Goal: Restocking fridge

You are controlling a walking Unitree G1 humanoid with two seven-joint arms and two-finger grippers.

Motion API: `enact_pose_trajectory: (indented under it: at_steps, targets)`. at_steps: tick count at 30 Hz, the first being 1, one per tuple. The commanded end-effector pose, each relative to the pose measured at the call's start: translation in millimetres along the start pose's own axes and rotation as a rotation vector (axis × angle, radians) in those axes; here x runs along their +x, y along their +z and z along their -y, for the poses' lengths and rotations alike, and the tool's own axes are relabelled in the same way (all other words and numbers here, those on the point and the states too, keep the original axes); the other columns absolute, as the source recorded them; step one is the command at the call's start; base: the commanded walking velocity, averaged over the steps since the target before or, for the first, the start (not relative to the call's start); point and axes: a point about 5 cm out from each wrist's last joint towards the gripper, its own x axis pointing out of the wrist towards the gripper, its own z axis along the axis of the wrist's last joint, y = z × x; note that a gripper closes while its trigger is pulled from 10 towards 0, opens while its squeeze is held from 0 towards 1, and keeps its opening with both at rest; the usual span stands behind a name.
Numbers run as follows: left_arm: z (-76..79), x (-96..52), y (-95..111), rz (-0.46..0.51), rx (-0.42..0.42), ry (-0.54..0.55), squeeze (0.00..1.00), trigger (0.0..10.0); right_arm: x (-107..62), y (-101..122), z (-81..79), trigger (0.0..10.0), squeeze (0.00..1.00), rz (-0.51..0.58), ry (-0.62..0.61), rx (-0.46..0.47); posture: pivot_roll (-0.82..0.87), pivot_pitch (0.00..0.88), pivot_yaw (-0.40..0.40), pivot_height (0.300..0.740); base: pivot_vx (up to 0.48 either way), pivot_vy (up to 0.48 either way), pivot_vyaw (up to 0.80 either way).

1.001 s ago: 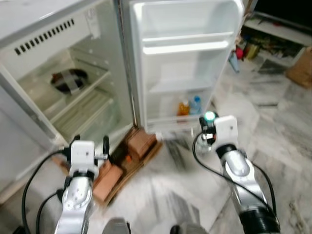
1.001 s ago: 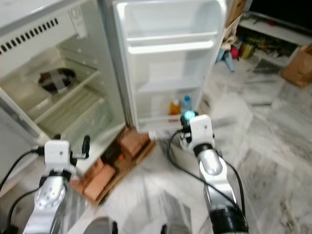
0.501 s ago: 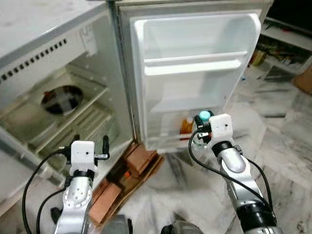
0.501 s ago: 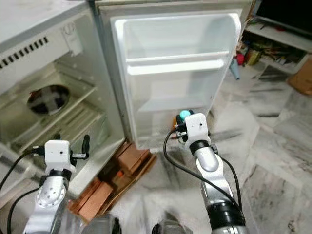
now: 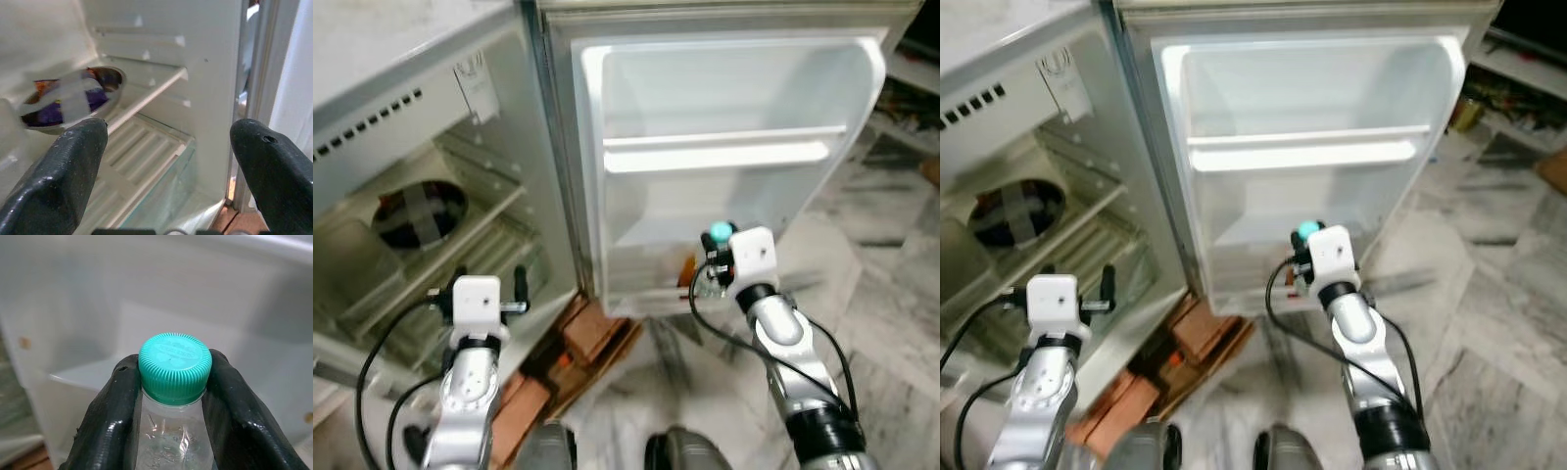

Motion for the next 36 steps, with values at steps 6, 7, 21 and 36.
enact_pose_trajectory:
  at_steps: [6, 7, 21, 36]
  targets:
    - [-0.7, 0.1, -4, -0.02, 0.013, 0.016, 0.0, 10.0, 5.8, 7, -3.6, 10.0, 0.0, 0.038, 0.016, 0.031, 0.09, 0.107, -0.029, 0.74, 0.0, 0.0, 0.0]
    - [-0.7, 0.5, -3, -0.02, 0.014, 0.016, 0.0, 10.0, 6.1, 8, -3.8, 10.0, 0.0, 0.039, 0.016, 0.038, 0.09, 0.108, -0.028, 0.74, 0.0, 0.0, 0.0]
    - [2.2, 0.8, -4, -0.024, 0.002, -0.007, 0.0, 10.0, 3.5, 11, 1.0, 10.0, 0.0, 0.074, -0.026, 0.006, 0.09, 0.112, -0.021, 0.74, 0.0, 0.0, 0.34]
    - [6.0, 4.3, -3, -0.02, -0.003, -0.027, 0.0, 10.0, 7.8, 10, 7.3, 10.0, 0.0, 0.071, -0.07, 0.012, 0.08, 0.103, -0.021, 0.715, 0.0, 0.0, 0.0]
